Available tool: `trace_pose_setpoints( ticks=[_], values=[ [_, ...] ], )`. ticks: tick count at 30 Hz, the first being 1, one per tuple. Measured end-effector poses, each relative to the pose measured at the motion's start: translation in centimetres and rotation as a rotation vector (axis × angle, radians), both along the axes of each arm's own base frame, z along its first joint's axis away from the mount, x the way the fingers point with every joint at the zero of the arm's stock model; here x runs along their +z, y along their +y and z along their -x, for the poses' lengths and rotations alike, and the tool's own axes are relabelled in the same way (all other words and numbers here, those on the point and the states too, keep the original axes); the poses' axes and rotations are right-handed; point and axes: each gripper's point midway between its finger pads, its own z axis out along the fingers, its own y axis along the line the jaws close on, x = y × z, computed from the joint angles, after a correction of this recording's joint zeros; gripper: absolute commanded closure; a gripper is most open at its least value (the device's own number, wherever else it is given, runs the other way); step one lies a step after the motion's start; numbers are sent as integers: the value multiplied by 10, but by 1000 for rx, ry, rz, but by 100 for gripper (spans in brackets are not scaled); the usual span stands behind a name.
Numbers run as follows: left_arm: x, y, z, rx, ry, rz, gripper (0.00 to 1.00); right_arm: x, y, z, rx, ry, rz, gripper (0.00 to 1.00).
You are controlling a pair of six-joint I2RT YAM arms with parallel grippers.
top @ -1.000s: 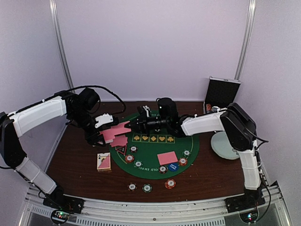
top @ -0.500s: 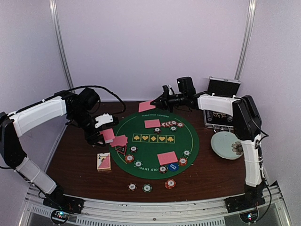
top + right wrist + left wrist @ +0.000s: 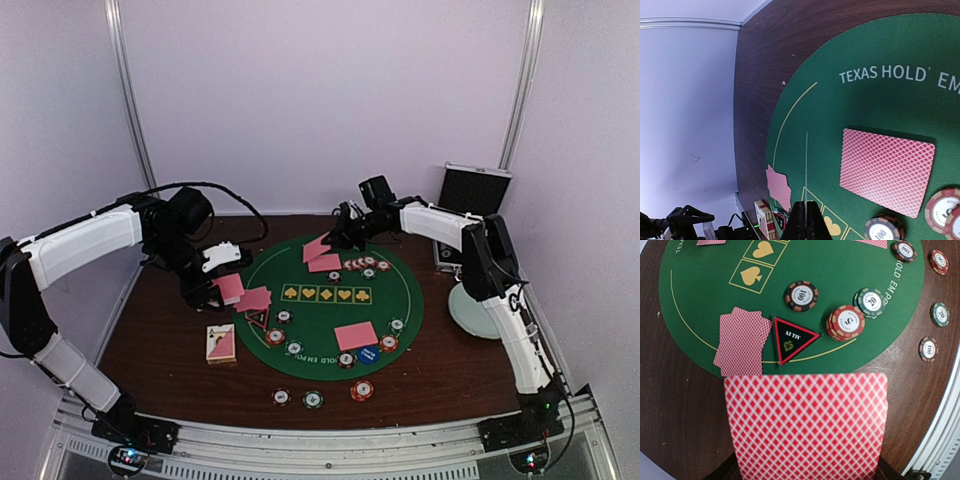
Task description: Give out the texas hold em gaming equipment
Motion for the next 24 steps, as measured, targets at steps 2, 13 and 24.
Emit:
trace_pose_setpoints(
  ticks=[2, 13, 24],
  values=[
    [0, 0, 0, 0, 0, 0, 97, -11, -2, -2, -5, 17, 16, 100],
    [0, -1, 0, -2, 2, 4, 97, -31, -12, -15, -27, 26, 52, 99],
    [0, -2, 1, -5, 6, 12, 97, -37, -17, -28, -37, -14, 86, 64]
  ],
)
